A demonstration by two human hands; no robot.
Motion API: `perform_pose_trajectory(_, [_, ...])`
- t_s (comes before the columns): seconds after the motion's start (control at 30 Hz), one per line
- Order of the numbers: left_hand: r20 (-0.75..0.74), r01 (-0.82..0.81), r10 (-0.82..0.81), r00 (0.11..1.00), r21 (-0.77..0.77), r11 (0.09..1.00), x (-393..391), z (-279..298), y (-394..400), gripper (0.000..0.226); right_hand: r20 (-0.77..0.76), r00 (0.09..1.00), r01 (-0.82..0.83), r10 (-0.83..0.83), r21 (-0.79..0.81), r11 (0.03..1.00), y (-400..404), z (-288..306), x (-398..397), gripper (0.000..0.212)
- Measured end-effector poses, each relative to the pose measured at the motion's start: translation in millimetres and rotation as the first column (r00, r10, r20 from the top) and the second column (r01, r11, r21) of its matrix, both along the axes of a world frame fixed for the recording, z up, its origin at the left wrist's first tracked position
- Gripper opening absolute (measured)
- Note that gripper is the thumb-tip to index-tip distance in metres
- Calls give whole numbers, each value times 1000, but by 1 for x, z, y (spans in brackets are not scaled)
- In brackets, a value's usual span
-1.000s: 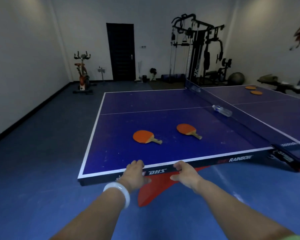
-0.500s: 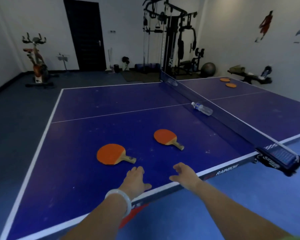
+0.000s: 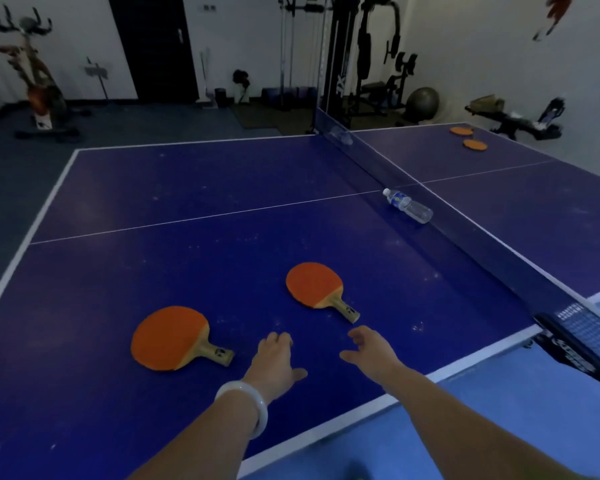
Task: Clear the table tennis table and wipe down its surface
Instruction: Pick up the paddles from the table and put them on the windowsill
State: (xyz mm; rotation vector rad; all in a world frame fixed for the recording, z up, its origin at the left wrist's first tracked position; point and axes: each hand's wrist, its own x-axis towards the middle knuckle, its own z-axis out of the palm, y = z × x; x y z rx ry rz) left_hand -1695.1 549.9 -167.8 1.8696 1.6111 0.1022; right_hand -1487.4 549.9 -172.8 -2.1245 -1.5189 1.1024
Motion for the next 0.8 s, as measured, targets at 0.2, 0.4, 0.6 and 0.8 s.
perform_pose_trajectory(0.2, [-115,-103,98,988,-39,994,38,-36,45,76,112,985,-126,128,-25,992,78,-23,40,58])
perform_pose_trajectory(0.4, [-229,-210,179,957,-120,970,54,-75,68,96,268,920,-266,284,-103,959,139,-60,55,76])
perform_pose_trajectory(0.6, [-303,-217,178,936,-101,971,53,-97,60,108,323,889,-316,324,-79,945,163,-84,40,62])
perform_pose_trajectory(0.8, [-284,-200,179,942,-46,979,48,-104,52,108,171,945,-244,278,-197,950,168,-89,11,53])
